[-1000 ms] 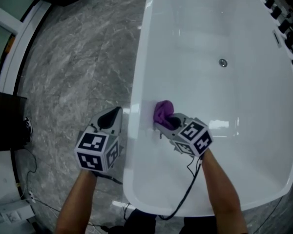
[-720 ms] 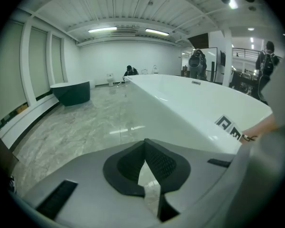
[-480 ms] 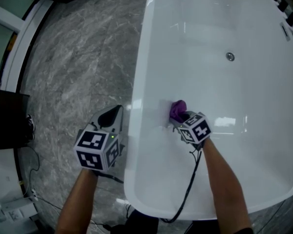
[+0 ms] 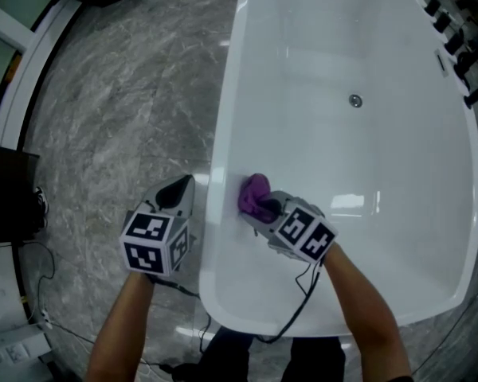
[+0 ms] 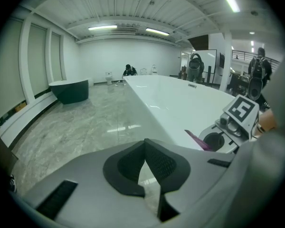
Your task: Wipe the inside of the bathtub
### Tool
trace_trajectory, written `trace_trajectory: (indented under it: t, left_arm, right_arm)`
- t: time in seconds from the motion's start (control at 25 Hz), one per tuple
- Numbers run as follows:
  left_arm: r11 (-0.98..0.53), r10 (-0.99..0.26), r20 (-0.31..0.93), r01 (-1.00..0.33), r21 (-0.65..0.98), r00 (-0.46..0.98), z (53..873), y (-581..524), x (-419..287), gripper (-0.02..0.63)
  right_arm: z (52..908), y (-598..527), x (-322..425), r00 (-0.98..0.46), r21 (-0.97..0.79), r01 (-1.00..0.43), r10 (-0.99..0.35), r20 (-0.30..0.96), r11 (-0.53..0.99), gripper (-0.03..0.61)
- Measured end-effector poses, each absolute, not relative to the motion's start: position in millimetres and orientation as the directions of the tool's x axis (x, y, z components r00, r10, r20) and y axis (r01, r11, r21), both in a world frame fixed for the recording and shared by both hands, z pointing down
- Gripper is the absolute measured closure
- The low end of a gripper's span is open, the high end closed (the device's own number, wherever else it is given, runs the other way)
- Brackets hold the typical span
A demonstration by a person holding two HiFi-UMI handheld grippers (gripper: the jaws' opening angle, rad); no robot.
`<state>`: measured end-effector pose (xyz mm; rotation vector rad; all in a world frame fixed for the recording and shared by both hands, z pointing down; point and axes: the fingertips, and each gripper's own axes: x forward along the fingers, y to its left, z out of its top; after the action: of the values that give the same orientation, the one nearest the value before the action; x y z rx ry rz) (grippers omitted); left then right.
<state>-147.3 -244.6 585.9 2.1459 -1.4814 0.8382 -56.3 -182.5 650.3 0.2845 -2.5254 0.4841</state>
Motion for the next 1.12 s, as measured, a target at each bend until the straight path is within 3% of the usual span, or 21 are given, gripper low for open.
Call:
trace_trajectory:
  t: [0.16, 0.8, 0.96, 1.12]
  left_arm:
    - [-0.350, -0.697, 0.672, -0.937, -0.017, 0.248, 584, -245, -148, 0.607]
    - [-0.325, -0.686, 0.695, -0.945, -0.027, 0.216, 631, -248, -157, 0.607]
    - [-0.320, -0.688, 0.694, -0.947, -0.026, 0.213, 626, -244, -164, 0.607]
    - [-0.330, -0.680, 0.698, -0.944, -0.020, 0.223, 609, -234, -162, 0.607]
  right_arm:
    - [666, -179, -54, -0.808, -0.260, -0.280, -0.080, 0.584, 0.924, 0.518]
    - [840, -207, -9, -0.679, -0.334, -0.441, -0.066, 0.732, 0.833, 0.517]
    - [809, -195, -21, -0.713, -0.341, -0.398, -0.053, 0.699, 0.852, 0.518]
    - [718, -170, -44, -0.797, -0.319, -0.272, -0.026, 0.604, 0.908, 0.518]
